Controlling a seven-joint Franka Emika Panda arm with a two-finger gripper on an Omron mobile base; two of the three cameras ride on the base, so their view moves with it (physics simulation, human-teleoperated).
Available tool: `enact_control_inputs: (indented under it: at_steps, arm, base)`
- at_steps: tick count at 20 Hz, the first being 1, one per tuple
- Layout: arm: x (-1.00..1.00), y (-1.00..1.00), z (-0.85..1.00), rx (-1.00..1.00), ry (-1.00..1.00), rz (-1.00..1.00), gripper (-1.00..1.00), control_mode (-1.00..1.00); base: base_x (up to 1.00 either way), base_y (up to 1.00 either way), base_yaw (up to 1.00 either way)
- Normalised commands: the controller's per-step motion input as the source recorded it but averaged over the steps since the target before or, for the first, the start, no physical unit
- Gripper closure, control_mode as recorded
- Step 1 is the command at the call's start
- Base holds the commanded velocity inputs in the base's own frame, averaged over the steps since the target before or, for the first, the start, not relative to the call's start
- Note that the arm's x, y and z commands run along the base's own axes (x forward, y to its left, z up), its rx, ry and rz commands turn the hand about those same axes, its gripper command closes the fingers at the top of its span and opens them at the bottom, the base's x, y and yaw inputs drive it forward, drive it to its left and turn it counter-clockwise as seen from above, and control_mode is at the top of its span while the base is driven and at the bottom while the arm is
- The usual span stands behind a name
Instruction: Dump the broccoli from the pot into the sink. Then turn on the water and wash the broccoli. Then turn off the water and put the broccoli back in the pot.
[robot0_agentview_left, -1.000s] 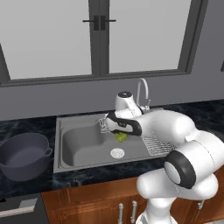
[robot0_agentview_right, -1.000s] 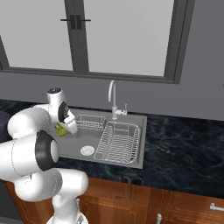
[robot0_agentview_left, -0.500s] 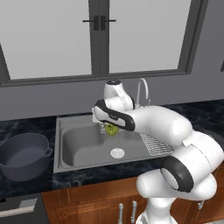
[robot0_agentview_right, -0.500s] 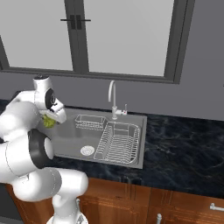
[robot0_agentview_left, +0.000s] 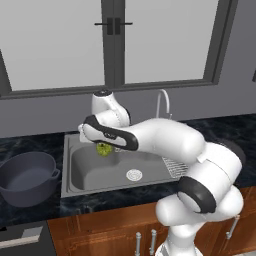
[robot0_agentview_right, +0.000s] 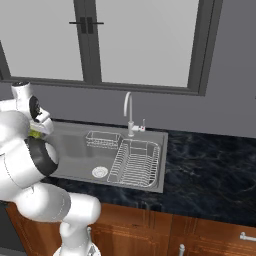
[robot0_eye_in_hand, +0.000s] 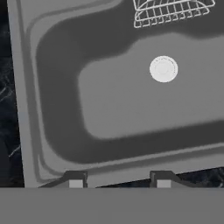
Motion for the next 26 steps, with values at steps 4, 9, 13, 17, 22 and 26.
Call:
enact_control_inputs:
  at_steps: [4,9,13,17,22,26]
  arm:
    - [0.00,0.76,0.02,0.00,0.00,0.16,1.00,-1.00]
    - [0.00,0.63,0.06,0.00,0.00,0.17,1.00,-1.00]
    - [0.00,0.57,0.17,0.00,0.00,0.18,1.00,-1.00]
    - [0.01,0.54,0.20,0.00,0.00,0.14,1.00,-1.00]
    - [0.13,0.66,0.06,0.00,0.00,0.10,1.00,-1.00]
    - [0.14,0.72,0.00,-0.04,0.00,0.08,1.00,-1.00]
  base:
    - [0.00,0.00,0.00]
    - [0.00,0.00,0.00]
    - [0.00,0.00,0.00]
    - [0.00,0.00,0.00]
    - [0.00,0.00,0.00]
    - [0.00,0.00,0.00]
